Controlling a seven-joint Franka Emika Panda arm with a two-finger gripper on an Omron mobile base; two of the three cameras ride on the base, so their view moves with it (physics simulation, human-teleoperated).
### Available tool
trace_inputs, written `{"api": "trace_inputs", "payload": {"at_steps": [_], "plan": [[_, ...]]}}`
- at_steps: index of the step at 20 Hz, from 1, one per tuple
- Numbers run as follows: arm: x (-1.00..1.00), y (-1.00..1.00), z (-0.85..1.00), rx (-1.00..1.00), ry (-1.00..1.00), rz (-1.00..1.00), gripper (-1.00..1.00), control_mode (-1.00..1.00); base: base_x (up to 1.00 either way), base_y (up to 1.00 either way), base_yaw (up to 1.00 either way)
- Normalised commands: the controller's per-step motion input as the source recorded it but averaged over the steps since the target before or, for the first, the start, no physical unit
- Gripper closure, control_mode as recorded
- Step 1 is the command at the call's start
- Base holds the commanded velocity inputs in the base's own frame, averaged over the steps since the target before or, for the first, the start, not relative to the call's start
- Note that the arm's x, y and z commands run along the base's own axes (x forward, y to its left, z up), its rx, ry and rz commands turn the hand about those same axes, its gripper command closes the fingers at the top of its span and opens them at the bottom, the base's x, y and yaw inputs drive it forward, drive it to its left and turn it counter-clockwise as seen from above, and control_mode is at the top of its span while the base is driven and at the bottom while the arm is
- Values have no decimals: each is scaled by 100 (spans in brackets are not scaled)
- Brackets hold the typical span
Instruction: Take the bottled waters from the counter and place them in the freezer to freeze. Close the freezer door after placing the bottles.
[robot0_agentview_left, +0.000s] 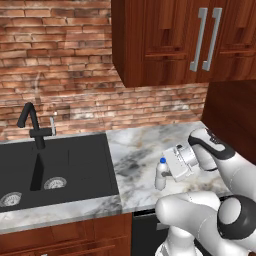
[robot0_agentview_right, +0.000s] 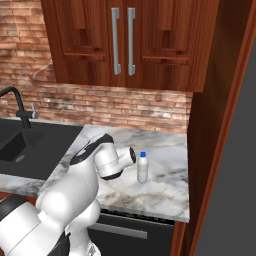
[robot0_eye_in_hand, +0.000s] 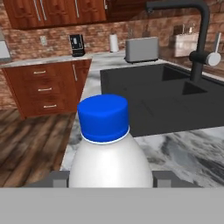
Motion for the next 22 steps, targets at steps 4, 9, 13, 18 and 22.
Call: {"api": "trace_inputs", "payload": {"at_steps": [4, 9, 13, 18, 22], "plan": [[0, 0, 0, 0, 0, 0, 100, -100, 0, 0, 0], [-11, 0, 7, 0, -2, 0, 100, -100, 0, 0, 0], [-33, 4, 36, 0, -14, 0, 100, -100, 0, 0, 0], [-28, 10, 38, -3, -17, 0, 100, -100, 0, 0, 0], [-15, 15, 40, -2, -12, 0, 100, -100, 0, 0, 0]]}}
